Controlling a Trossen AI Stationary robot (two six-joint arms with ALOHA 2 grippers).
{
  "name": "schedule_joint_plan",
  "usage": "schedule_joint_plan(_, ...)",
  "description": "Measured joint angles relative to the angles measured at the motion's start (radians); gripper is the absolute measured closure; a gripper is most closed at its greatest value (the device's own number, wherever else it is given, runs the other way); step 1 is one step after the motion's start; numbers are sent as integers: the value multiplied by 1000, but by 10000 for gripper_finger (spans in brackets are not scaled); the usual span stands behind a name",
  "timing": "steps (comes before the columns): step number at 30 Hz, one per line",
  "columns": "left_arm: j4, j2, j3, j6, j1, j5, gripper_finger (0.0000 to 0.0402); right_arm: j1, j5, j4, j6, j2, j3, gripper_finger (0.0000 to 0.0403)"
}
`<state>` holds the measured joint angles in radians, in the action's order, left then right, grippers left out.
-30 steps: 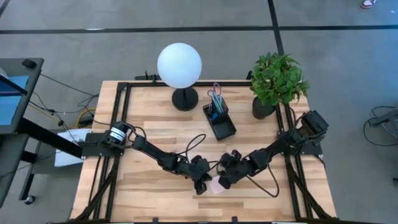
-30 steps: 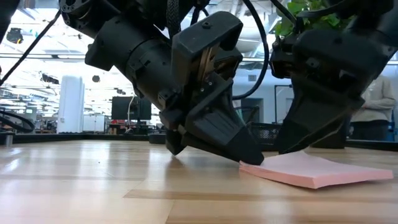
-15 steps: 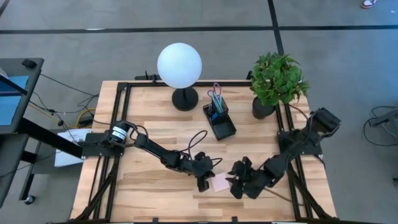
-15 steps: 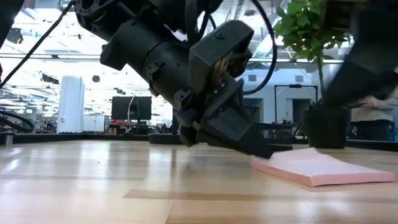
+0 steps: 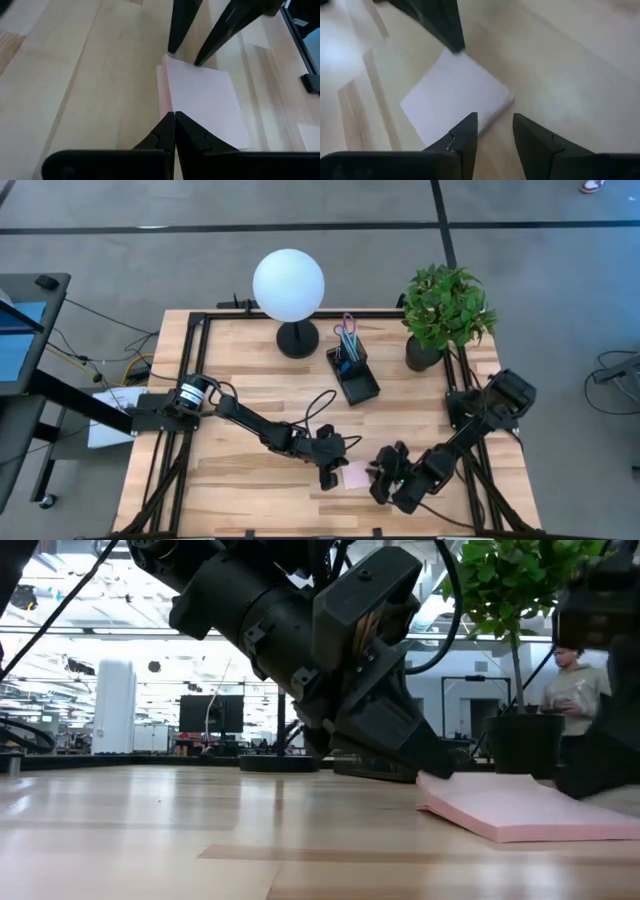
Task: Pick and place office supplies into organizer
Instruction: Put the pink sticky note into the desk organizer
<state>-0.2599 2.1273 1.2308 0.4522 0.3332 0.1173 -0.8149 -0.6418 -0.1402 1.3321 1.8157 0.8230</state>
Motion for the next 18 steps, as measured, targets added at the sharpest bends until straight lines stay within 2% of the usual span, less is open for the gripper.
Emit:
schedule_joint_plan(2, 1, 0, 0, -1, 0, 0, 401, 6, -27, 0, -29, -15, 0, 285)
schedule_joint_plan(10, 1, -2, 1, -27, 2, 0, 401, 77, -21, 1, -123, -16, 0, 285)
schedule_joint_plan(14, 1, -3, 1, -42, 6, 0, 401, 98, 18, 24, -167, -16, 0, 285)
schedule_joint_plan(18, -1, -3, 2, -50, 6, 0, 401, 112, 100, 48, -202, -16, 0, 285)
